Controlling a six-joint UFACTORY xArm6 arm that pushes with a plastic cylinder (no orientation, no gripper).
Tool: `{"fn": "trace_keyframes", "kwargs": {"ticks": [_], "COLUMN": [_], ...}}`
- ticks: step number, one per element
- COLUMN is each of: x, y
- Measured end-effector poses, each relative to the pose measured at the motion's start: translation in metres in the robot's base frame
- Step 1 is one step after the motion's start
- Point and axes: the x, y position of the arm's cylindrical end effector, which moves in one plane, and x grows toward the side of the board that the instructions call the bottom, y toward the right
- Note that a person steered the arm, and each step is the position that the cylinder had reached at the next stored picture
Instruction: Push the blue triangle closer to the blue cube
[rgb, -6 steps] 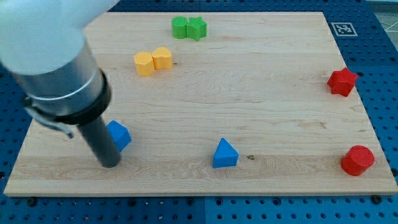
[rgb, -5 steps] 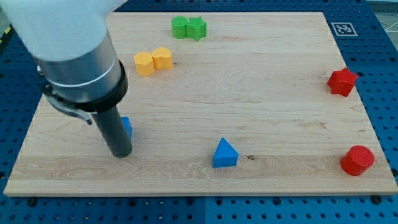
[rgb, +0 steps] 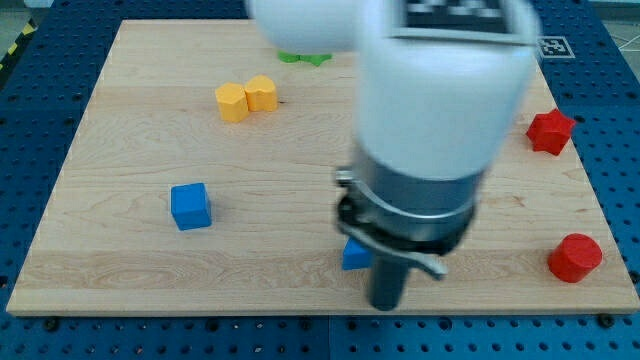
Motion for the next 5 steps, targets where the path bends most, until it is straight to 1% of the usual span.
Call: {"fn": "trace_keyframes", "kwargs": {"ticks": [1, 2, 3, 4, 5], "x": [-0.015, -0.034, -0.061, -0.078, -0.075], "y": [0.018, -0.021, -0.078, -0.11, -0.107]}}
